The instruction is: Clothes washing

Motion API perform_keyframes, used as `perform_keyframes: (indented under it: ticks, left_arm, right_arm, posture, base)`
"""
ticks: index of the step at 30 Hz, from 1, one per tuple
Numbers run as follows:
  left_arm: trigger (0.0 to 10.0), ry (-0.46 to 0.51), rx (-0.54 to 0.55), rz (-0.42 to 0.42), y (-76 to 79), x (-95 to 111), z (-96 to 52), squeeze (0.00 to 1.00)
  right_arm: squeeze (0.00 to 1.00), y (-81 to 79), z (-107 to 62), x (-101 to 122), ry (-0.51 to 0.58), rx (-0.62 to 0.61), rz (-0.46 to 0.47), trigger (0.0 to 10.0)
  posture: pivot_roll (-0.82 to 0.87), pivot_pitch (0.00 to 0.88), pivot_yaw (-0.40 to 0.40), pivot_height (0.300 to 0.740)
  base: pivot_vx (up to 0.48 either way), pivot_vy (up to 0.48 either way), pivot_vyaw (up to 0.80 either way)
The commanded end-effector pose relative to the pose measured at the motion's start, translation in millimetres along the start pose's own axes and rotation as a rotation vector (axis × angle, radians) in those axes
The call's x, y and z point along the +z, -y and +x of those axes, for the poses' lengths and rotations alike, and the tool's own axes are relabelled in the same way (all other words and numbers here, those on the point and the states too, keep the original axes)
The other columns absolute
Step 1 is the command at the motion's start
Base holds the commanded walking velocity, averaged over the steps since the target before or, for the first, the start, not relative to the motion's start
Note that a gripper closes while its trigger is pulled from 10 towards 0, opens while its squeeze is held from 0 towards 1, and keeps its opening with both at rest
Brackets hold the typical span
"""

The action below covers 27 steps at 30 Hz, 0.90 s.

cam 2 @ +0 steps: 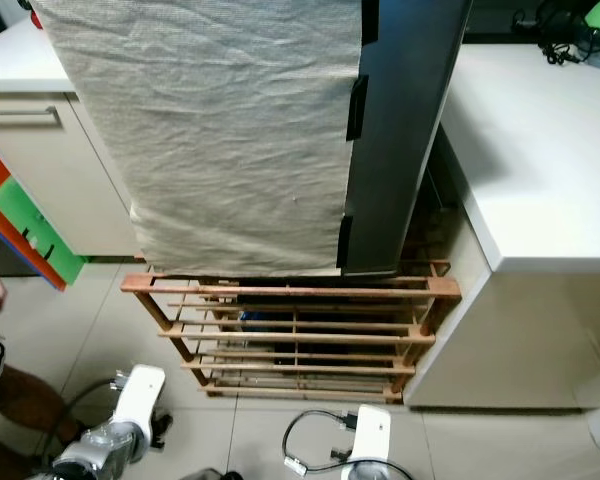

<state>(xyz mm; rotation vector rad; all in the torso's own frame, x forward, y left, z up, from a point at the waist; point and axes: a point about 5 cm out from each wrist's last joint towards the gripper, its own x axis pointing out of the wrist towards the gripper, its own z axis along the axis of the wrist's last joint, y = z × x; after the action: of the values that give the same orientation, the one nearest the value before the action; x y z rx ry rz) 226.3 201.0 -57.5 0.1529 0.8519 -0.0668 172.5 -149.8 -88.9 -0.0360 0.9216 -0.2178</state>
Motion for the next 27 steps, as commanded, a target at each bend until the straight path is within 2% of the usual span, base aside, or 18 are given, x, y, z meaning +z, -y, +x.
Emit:
perform_keyframes:
  ticks: [1,2,3,4,5,6,7,8,9,11,13,15,17,18,19,20,24,27]
  left_arm:
    - [10.0,0.165,-0.054,0.035,-4.9,29.5,-0.7,0.15]
    - [10.0,0.213,-0.079,0.054,-4.5,37.1,-1.8,0.89]
    - [10.0,0.264,-0.103,0.092,-2.8,44.7,-3.6,0.97]
    - [10.0,0.315,-0.125,0.139,0.4,51.4,-5.9,0.96]
    - [10.0,0.315,-0.125,0.139,0.4,51.4,-5.9,0.96]
    - [10.0,0.351,-0.136,0.182,4.1,56.3,-7.9,0.92]
    - [10.0,0.399,-0.151,0.192,9.5,63.0,-11.0,0.83]
    - [10.0,0.437,-0.158,0.194,13.9,68.1,-13.7,0.40]
    - [10.0,0.539,-0.155,0.168,22.4,79.4,-21.8,0.00]
    - [10.0,0.588,-0.154,0.152,28.5,86.1,-28.5,0.00]
    - [10.0,0.635,-0.157,0.130,33.1,93.1,-36.0,0.00]
    - [10.0,0.699,-0.148,0.118,36.3,101.8,-46.2,0.00]
    - [10.0,0.741,-0.210,0.133,40.3,108.4,-58.1,0.00]
    - [10.0,0.741,-0.210,0.133,40.3,108.4,-58.1,0.00]
    - [10.0,0.787,-0.232,0.156,41.7,113.7,-68.8,0.00]
    - [10.0,0.812,-0.234,0.125,40.6,118.0,-77.0,0.00]
    - [10.0,0.858,-0.217,0.119,37.4,127.0,-97.9,0.00]
    - [10.0,0.884,-0.258,0.197,45.3,138.0,-106.2,0.00]
  right_arm:
    - [0.50,32.5,3.5,33.5,0.241,-0.039,-0.148,10.0]
    - [1.00,42.5,1.9,42.7,0.316,-0.041,-0.199,10.0]
    - [1.00,49.5,-2.7,56.6,0.410,-0.055,-0.267,10.0]
    - [1.00,51.6,-10.0,69.8,0.502,-0.049,-0.287,10.0]
    - [1.00,51.6,-10.0,69.8,0.502,-0.049,-0.287,10.0]
    - [0.28,52.5,-17.4,80.1,0.568,-0.044,-0.284,10.0]
    - [0.00,51.2,-27.6,93.5,0.648,-0.052,-0.288,10.0]
    - [0.00,49.1,-36.0,103.2,0.708,-0.049,-0.273,10.0]
    - [0.00,45.6,-47.9,116.9,0.783,-0.046,-0.246,10.0]
    - [0.00,48.2,-56.8,125.1,0.858,-0.107,-0.254,10.0]
    - [0.00,49.9,-64.3,130.7,0.931,-0.114,-0.186,10.0]
    - [0.00,54.3,-69.8,132.9,0.928,-0.098,-0.161,10.0]
    - [0.00,52.9,-76.3,131.4,0.867,0.060,-0.066,10.0]
    - [0.00,52.9,-76.3,131.4,0.867,0.060,-0.066,10.0]
    - [0.00,53.1,-85.5,133.4,0.889,0.113,0.017,10.0]
    - [0.00,55.4,-91.5,133.5,0.894,0.099,0.040,10.0]
    - [0.00,64.2,-106.6,129.7,0.878,0.015,0.105,10.0]
    - [0.00,77.9,-118.6,127.5,0.877,-0.080,0.213,10.0]
  posture:
    - [-0.19,0.000,0.083,0.740]
    - [-0.19,0.000,0.083,0.740]
    - [-0.19,0.000,0.074,0.740]
    - [-0.19,0.000,0.064,0.740]
    - [-0.19,0.000,0.064,0.740]
    - [-0.19,0.000,0.048,0.740]
    - [-0.19,0.000,0.031,0.740]
    - [-0.19,0.000,0.024,0.740]
    - [-0.18,0.000,-0.003,0.740]
    - [-0.18,0.000,-0.021,0.740]
    - [-0.17,0.003,-0.042,0.740]
    - [-0.16,0.006,-0.059,0.740]
    - [-0.16,0.009,-0.064,0.740]
    - [-0.16,0.009,-0.064,0.740]
    - [-0.15,0.017,-0.059,0.740]
    - [-0.15,0.017,-0.059,0.740]
    - [-0.16,0.024,-0.037,0.740]
    - [-0.16,0.031,-0.009,0.740]
  base:
    - [0.000,0.000,0.00]
    - [0.000,0.000,0.00]
    - [0.000,0.000,0.00]
    - [0.000,0.000,0.00]
    - [0.000,0.000,0.00]
    - [0.000,0.000,0.00]
    - [0.000,0.000,0.00]
    - [0.000,0.000,0.00]
    - [0.000,0.000,0.00]
    - [0.000,0.000,0.00]
    - [0.000,0.000,0.00]
    - [0.000,0.000,0.00]
    - [0.000,0.000,0.00]
    - [0.000,0.000,0.00]
    - [0.000,0.000,0.00]
    - [0.000,0.000,0.00]
    - [0.000,0.000,0.00]
    - [0.000,0.000,-0.80]
